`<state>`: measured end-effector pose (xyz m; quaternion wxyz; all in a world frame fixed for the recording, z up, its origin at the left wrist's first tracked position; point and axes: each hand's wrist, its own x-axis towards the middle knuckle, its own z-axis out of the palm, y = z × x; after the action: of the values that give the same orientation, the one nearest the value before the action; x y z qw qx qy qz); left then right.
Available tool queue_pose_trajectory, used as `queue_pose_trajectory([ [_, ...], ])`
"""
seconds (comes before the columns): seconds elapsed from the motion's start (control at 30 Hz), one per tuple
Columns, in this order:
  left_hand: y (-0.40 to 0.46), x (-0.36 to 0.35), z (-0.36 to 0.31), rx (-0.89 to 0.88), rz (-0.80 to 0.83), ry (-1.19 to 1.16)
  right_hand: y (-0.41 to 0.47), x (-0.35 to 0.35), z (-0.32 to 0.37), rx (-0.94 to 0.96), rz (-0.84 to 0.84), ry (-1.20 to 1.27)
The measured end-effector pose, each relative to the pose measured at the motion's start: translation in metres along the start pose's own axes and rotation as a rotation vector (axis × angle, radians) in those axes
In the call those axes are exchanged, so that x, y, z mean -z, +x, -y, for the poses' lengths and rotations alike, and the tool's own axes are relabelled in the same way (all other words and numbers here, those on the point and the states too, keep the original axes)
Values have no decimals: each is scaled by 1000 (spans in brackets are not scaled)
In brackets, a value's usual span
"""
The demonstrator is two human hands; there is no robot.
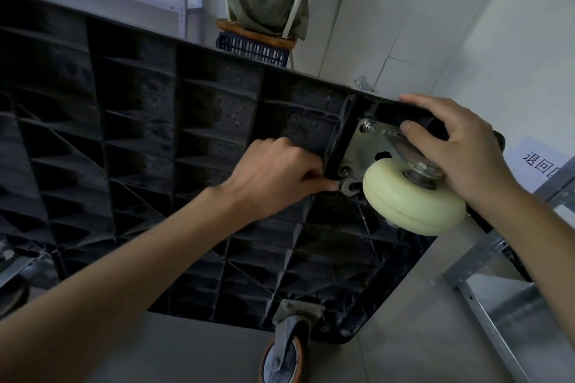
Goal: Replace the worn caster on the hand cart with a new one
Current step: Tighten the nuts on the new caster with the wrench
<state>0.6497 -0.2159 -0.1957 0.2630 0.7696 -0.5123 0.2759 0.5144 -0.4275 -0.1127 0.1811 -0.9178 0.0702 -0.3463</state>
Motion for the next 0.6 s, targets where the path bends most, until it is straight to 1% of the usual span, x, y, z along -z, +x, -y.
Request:
queue_pose_trajectory([
  [0.07,-18,-14,-6,129,-56,-101,0,0,1,-2,-4,6],
  [0.13,-35,-27,-12,296,-120,-257,1,0,0,5,-2,10],
  [0.2,-46,-39,-18,402,-135,-369,1,0,-1,6,-3,13],
  [0.37,-48,-55,-30,475,-160,-521,1,0,-2,3,0,10],
  [0.6,-42,-68,-32,516,-194,-519,1,-1,-3,16,-9,18],
])
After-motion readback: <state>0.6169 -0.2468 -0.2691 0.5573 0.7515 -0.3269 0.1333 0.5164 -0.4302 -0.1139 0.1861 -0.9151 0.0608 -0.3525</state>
